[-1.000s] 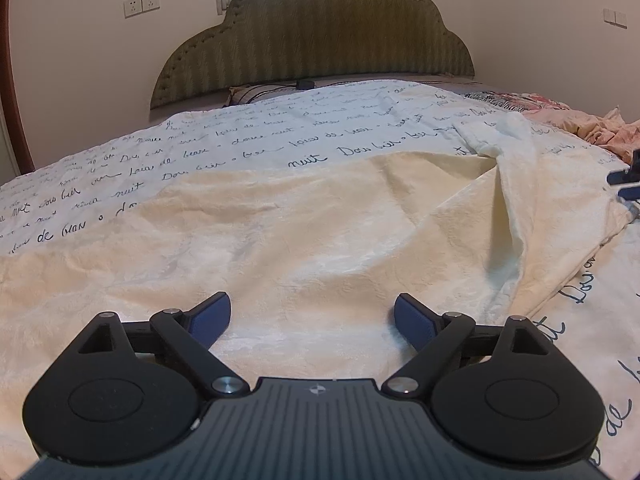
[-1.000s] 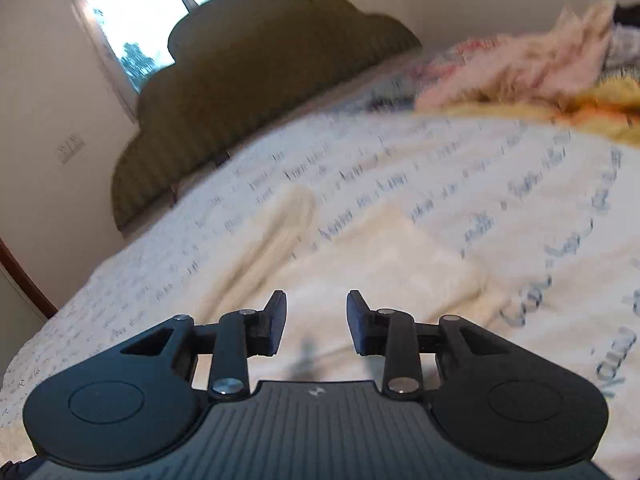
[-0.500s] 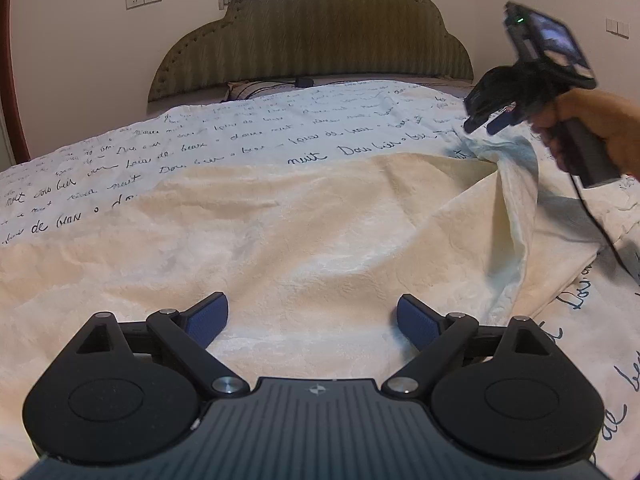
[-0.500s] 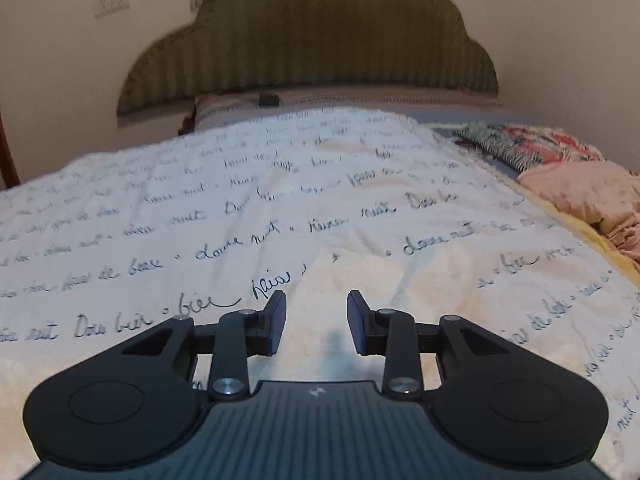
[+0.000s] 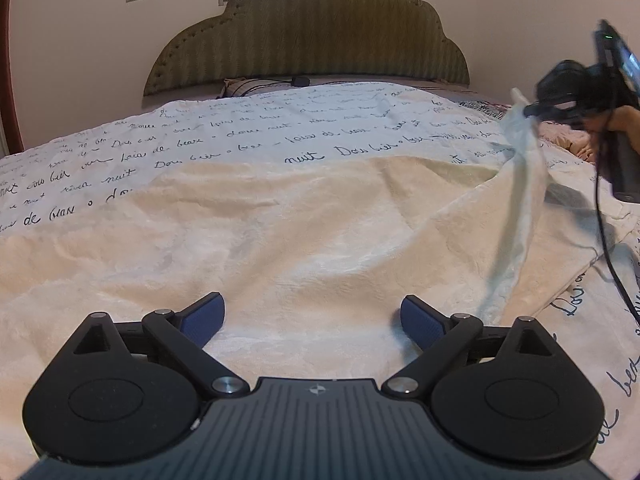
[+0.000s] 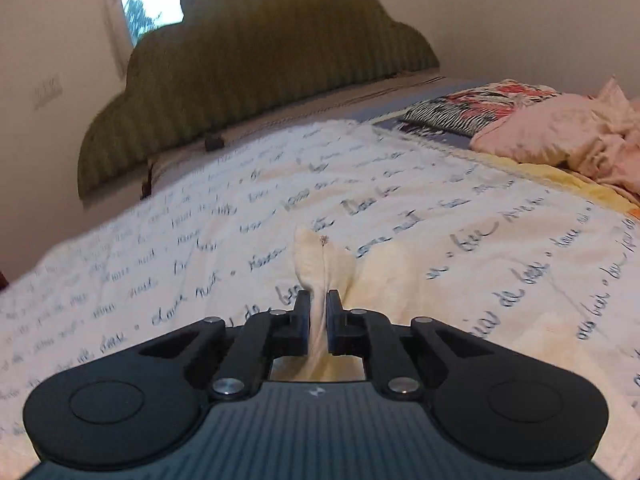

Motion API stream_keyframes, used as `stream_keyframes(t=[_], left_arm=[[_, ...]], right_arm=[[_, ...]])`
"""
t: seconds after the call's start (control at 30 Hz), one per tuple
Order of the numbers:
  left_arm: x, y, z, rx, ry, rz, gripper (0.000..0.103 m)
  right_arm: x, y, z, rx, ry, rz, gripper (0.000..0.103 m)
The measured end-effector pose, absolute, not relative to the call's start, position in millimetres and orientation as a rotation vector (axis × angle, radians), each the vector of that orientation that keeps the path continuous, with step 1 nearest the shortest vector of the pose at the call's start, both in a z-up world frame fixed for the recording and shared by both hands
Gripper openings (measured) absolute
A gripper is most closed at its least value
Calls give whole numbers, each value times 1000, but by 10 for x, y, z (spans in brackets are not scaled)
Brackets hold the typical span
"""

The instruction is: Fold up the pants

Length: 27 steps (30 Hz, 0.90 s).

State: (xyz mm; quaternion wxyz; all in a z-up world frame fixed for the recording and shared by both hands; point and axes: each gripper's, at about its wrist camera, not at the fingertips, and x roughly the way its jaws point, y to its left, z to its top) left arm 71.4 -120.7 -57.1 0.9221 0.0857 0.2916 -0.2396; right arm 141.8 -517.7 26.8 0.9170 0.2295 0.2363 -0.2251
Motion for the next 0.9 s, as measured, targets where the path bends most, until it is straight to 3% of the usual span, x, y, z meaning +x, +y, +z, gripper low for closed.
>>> stream_keyframes(t=[0.2,0.43,0.6,0.73,0.83,0.9], left_arm=[[706,-1222,-572,183,597,-491,98],[702,-1242,-568,194,597,-487,98],[706,-1221,-564,181,595,-497,98],[702,-1227,-563,189,595,-498,98],[709,-1224,-562,185,597,-500,99],[711,-1228,-561,185,597,-501,99]], right_arm=[[74,-5558,423,692,325,-488,8],[-518,-5825,-269,976,381,-546,8],[-682,-5743,-100,939,274,-515,8],[-618,-5819,-330,901,474,-561,9],[-791,-5841,-292,961,420,-605,12],[-918,-5767,-94,852,352,-809,13]])
